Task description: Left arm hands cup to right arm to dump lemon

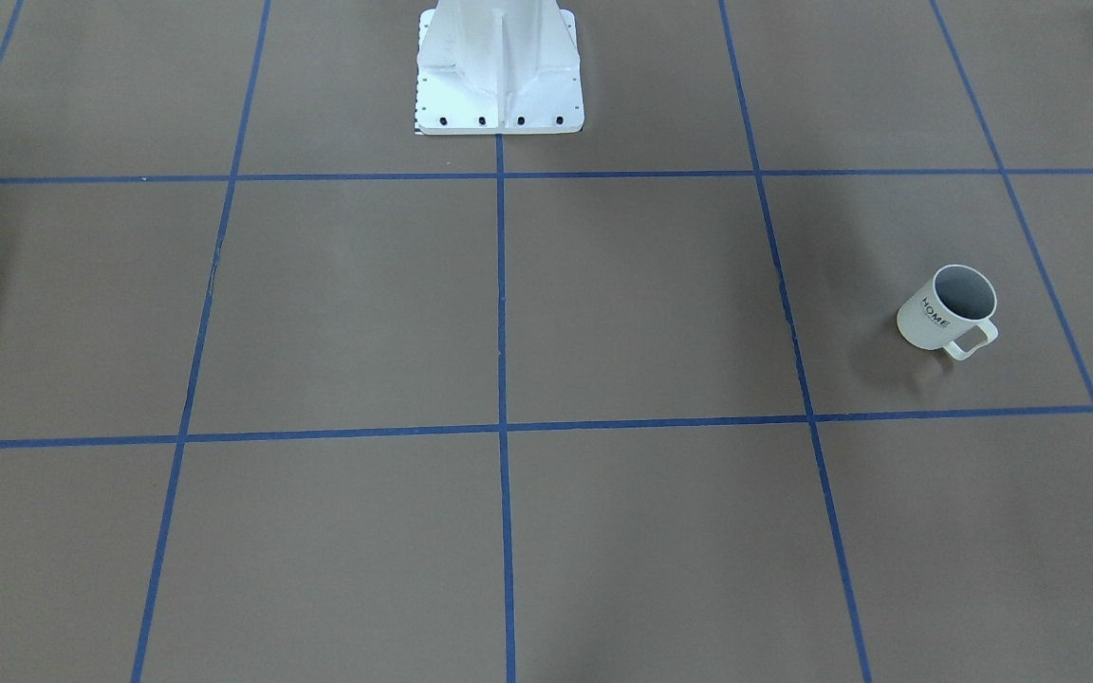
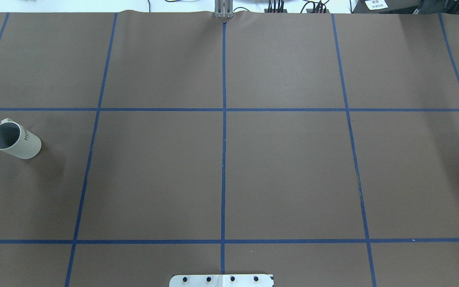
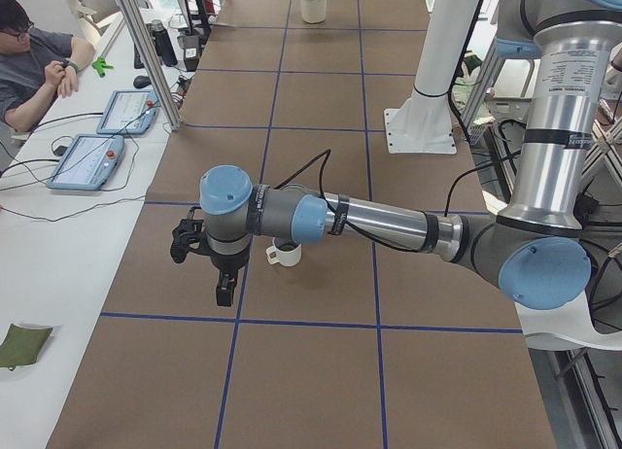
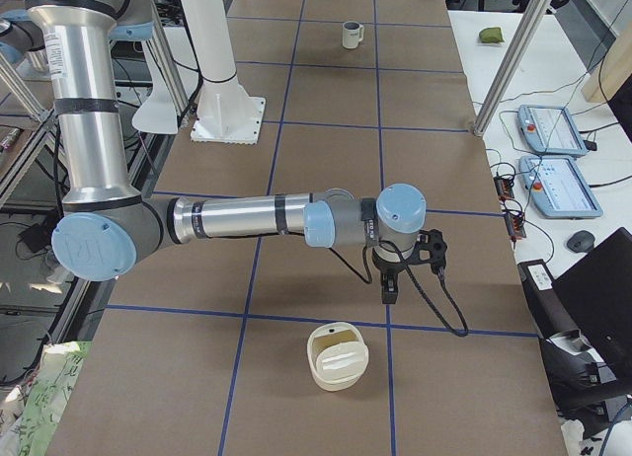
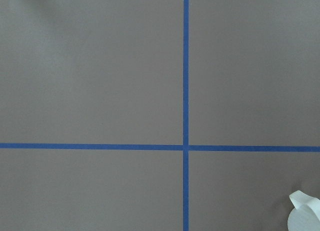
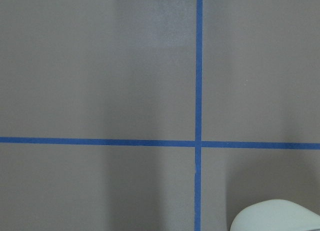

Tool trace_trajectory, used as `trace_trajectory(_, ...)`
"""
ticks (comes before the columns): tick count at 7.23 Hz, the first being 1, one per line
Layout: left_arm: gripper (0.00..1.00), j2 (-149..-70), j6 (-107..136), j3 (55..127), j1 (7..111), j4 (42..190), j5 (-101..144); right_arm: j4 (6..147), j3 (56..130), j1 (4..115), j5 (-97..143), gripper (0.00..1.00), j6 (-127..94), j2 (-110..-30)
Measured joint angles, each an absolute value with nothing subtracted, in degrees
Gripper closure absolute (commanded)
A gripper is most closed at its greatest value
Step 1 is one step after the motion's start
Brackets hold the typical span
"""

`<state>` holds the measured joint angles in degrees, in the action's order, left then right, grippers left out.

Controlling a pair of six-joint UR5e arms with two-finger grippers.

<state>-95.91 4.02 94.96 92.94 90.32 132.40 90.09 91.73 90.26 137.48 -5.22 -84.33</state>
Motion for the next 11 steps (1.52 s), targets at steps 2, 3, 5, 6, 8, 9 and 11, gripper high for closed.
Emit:
trace_trajectory(2, 0.0, -95.7, 8.7, 97.85, 92.5, 90.98, 133.12, 90.11, 92.12, 90.16, 137.33, 0.0, -6.61, -83.78)
trace_trajectory(3, 0.0, -95.46, 10.15, 99.46, 91.2, 90.71, 134.13, 90.12, 92.25, 90.06, 137.42, 0.0, -7.36, -83.43)
trace_trajectory(5, 0.0, -94.27, 17.63, 102.14, 85.24, 90.74, 134.99, 90.04, 92.92, 89.21, 137.54, 0.0, -7.8, -83.23)
trace_trajectory(6, 0.0, -92.37, 22.15, 105.3, 80.91, 90.89, 134.07, 90.01, 93.51, 88.91, 137.52, 0.0, -7.84, -83.32)
trace_trajectory(8, 0.0, -89.3, 25.03, 109.6, 72.87, 91.3, 129.39, 90.0, 94.47, 88.6, 137.52, 0.0, -7.91, -83.28)
trace_trajectory(9, 0.0, -88.78, 25.23, 109.13, 70.96, 93.18, 128.11, 90.02, 94.71, 88.55, 137.66, 0.0, -7.93, -83.25)
trace_trajectory(11, 0.0, -88.75, 25.64, 103.75, 69.32, 101.9, 127.56, 90.02, 95.17, 88.51, 137.77, 0.0, -7.95, -83.21)
